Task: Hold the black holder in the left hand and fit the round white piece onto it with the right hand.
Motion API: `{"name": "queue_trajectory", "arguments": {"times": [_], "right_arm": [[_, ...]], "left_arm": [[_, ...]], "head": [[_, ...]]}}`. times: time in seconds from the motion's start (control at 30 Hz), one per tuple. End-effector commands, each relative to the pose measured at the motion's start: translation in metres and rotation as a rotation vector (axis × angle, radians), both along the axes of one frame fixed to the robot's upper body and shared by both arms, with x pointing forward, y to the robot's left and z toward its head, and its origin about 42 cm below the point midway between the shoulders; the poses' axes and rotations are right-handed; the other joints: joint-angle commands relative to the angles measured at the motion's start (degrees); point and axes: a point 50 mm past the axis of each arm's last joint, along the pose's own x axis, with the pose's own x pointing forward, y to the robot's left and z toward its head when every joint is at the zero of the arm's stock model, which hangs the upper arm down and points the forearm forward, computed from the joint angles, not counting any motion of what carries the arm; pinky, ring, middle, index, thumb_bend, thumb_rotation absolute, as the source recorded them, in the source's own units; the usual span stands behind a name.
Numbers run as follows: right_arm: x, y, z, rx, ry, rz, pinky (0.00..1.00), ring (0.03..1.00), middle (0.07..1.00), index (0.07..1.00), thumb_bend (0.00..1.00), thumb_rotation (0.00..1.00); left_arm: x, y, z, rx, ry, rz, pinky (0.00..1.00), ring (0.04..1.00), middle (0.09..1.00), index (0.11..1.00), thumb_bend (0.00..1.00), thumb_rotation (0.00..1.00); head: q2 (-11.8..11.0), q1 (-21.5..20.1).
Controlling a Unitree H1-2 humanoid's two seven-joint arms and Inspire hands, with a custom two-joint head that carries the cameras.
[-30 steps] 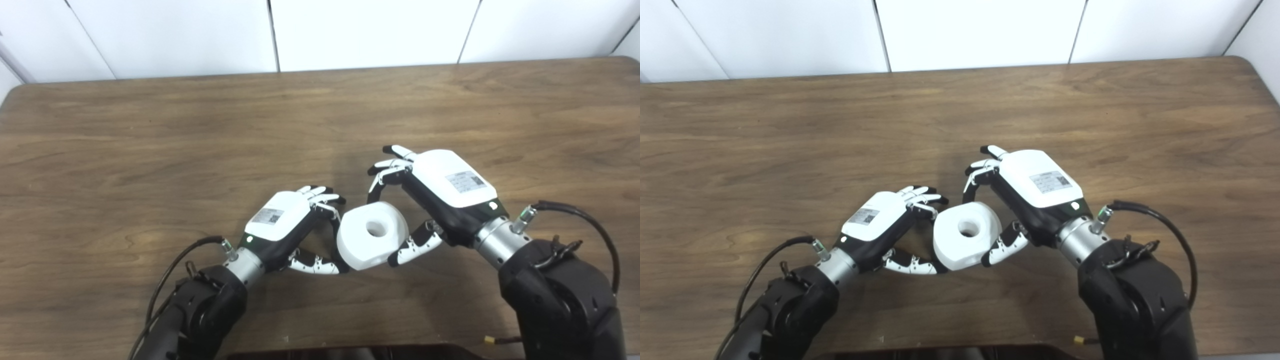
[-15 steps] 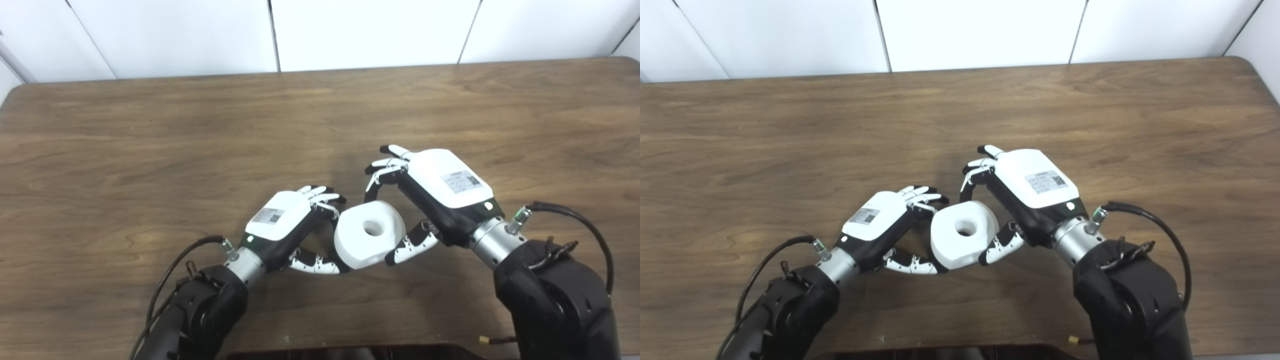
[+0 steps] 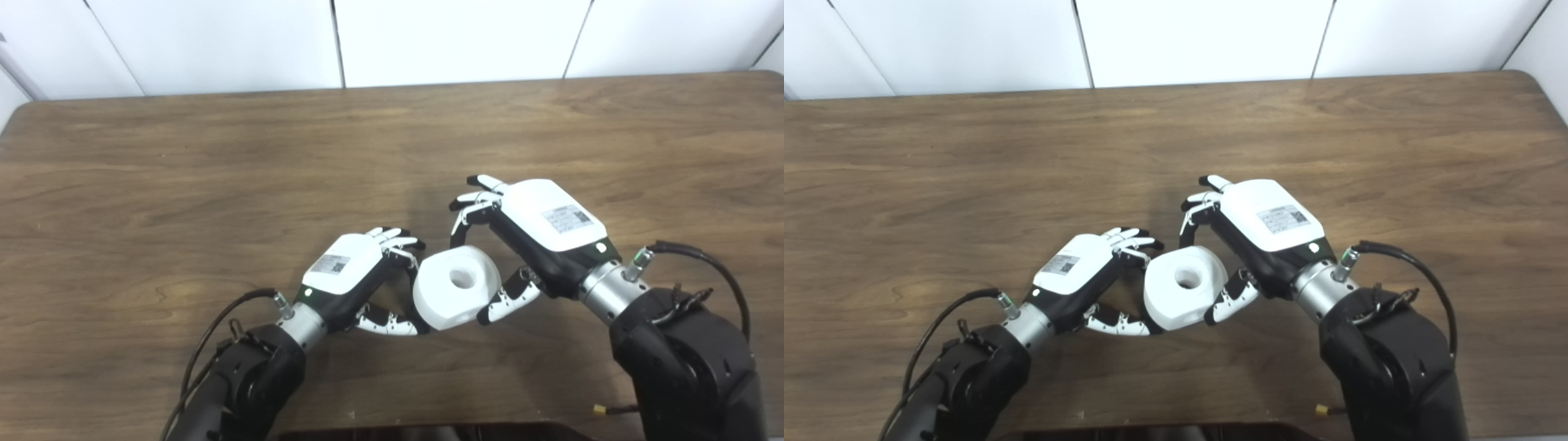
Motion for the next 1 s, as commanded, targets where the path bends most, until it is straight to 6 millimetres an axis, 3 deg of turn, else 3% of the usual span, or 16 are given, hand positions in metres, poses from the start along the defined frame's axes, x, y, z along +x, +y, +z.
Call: {"name": "queue_trajectory", "arguments": {"times": [0.0, 0.07, 0.2, 0.47, 0.97], "right_arm": [[0.0001, -0.0021, 0.0011, -0.039, 0.016, 0.014, 0.86, 0.951, 0.831, 0.566, 0.84, 0.25], [0.0003, -0.0017, 0.0020, -0.048, 0.022, 0.016, 0.88, 0.961, 0.840, 0.601, 0.93, 0.30], [0.0002, -0.0012, 0.0028, -0.071, 0.034, 0.016, 0.92, 0.984, 0.864, 0.657, 0.99, 0.38], [0.0001, 0.0000, 0.0048, -0.108, 0.038, 0.017, 0.97, 1.000, 0.942, 0.801, 1.00, 0.50], [0.0027, -0.0020, 0.0076, -0.109, 0.055, -0.001, 1.00, 1.000, 0.961, 0.858, 1.00, 0.52]], "left_arm": [[-0.0058, 0.0105, -0.0231, 0.092, 0.139, 0.043, 0.92, 0.930, 0.864, 0.491, 0.51, 0.05], [-0.0058, 0.0104, -0.0232, 0.094, 0.139, 0.042, 0.92, 0.931, 0.865, 0.491, 0.51, 0.05], [-0.0058, 0.0100, -0.0232, 0.092, 0.143, 0.043, 0.92, 0.930, 0.866, 0.491, 0.51, 0.06], [-0.0056, 0.0095, -0.0227, 0.095, 0.143, 0.040, 0.92, 0.931, 0.866, 0.491, 0.51, 0.06], [-0.0031, 0.0076, -0.0246, 0.098, 0.148, 0.037, 0.92, 0.930, 0.865, 0.491, 0.51, 0.05]], "head": [[0.1, -0.1], [0.1, -0.1], [0.1, 0.0], [0.1, 0.0], [-0.4, -0.3]]}}
